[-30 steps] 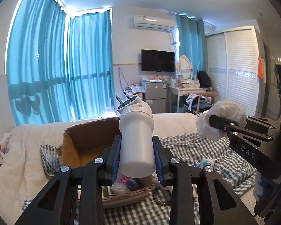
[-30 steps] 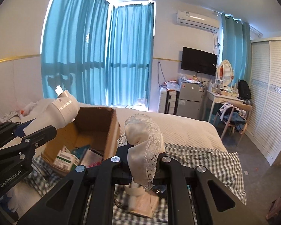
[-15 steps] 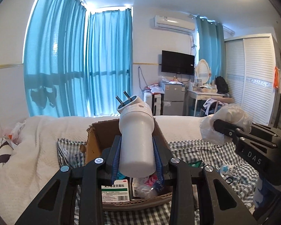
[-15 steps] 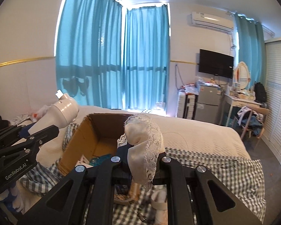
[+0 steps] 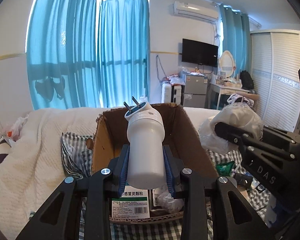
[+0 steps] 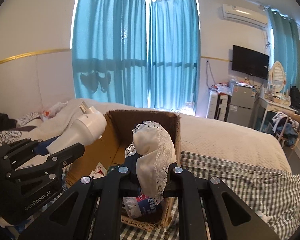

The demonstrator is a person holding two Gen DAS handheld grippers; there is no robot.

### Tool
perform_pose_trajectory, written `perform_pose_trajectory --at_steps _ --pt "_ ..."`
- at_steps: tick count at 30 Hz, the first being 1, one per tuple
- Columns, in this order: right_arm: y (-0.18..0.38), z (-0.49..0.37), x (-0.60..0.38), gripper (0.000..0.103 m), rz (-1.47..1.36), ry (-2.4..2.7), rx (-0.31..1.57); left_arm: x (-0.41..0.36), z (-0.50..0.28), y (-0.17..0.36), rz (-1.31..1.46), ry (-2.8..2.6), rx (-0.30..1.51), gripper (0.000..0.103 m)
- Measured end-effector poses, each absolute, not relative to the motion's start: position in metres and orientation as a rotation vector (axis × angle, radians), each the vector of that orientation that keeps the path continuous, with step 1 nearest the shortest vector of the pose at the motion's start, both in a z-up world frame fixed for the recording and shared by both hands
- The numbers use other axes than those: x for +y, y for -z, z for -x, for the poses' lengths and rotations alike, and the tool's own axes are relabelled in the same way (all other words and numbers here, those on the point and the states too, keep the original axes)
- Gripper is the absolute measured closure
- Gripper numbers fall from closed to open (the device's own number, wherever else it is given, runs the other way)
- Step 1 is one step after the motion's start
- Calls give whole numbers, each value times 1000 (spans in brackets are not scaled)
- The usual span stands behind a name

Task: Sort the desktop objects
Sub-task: 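Lift and carry the plug device and lace tissue with both grippers over the cardboard box, then open both grippers to drop the plug device and tissue into the box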

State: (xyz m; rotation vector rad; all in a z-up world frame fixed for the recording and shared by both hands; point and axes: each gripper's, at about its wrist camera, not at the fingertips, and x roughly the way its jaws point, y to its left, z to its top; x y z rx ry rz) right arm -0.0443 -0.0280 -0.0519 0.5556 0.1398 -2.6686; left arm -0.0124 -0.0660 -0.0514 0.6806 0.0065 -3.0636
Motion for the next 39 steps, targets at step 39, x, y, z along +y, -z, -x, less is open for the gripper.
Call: perform_pose_trajectory --at_steps 39 --pt "104 89 -48 62 -717 2590 235 -85 59 74 -840 2964 112 65"
